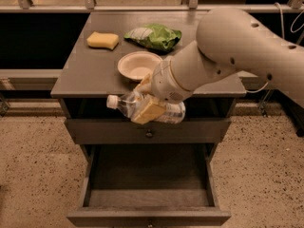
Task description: Place blue plastic bottle into middle drawer
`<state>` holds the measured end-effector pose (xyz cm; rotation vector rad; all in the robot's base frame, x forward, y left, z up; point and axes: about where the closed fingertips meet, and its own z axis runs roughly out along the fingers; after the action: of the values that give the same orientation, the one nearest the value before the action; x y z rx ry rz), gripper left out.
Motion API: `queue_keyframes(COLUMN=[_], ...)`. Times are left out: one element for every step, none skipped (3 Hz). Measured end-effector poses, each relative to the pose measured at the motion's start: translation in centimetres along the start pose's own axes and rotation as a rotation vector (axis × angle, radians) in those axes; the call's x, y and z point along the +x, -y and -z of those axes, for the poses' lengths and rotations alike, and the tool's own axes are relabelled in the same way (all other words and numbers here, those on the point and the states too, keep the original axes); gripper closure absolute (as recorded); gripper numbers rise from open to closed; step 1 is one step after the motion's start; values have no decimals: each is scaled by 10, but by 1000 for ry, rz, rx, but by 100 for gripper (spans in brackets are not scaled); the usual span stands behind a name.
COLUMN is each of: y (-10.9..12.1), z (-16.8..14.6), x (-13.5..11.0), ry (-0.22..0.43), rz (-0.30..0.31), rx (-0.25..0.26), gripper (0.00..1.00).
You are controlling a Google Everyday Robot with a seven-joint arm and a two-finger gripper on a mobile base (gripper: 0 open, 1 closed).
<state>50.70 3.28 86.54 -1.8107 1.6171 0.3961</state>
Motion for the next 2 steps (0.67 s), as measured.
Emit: queue_keyframes(y=[-26, -26], z=[-4, -5], x=[41, 41], ry=[40, 39], rz=[-118, -118], rx=[-11, -11], gripper=[100, 100])
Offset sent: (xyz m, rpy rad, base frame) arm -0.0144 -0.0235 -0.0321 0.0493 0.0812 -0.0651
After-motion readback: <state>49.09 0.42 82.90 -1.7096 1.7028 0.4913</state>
